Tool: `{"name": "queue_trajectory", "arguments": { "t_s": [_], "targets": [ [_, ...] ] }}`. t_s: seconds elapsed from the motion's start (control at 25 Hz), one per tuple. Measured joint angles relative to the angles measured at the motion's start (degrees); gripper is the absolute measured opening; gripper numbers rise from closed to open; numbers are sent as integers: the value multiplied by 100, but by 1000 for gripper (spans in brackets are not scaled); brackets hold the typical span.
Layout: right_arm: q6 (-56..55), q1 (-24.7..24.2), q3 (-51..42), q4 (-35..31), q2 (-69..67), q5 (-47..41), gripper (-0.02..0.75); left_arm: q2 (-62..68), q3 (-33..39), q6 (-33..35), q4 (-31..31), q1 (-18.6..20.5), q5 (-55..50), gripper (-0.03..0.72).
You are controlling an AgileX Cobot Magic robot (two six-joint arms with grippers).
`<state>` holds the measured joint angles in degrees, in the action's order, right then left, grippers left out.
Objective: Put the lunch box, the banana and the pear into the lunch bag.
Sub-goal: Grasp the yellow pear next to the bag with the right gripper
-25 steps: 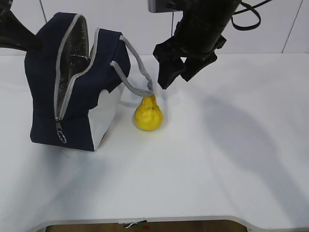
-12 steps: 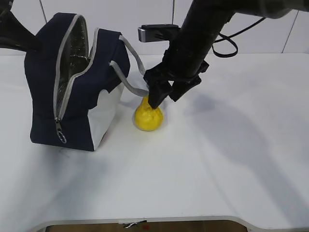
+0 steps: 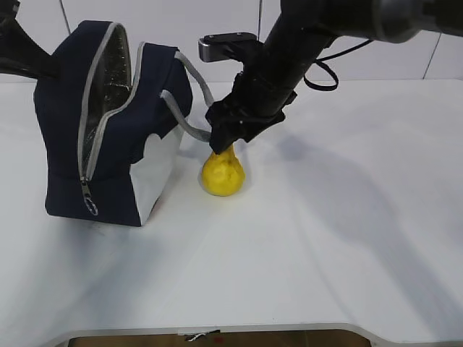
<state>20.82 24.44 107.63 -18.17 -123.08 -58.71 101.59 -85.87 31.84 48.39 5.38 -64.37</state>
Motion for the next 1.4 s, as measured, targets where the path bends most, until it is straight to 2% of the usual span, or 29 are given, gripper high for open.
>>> {"name": "queue_trajectory", "arguments": {
  "t_s": [0.52,1.16,1.28,1.4],
  "targets": [
    [166,0,0,-13,-289,673,524,0,0,0,-55,0,4,22],
    [314,0,0,-281,-418,712,523,0,0,0,-64,0,4,22],
    [322,0,0,-281,-440,712,487,0,0,0,-64,0,4,22],
    [322,0,0,-281,-475,712,407,0,0,0,-64,0,4,22]
  ]
}}
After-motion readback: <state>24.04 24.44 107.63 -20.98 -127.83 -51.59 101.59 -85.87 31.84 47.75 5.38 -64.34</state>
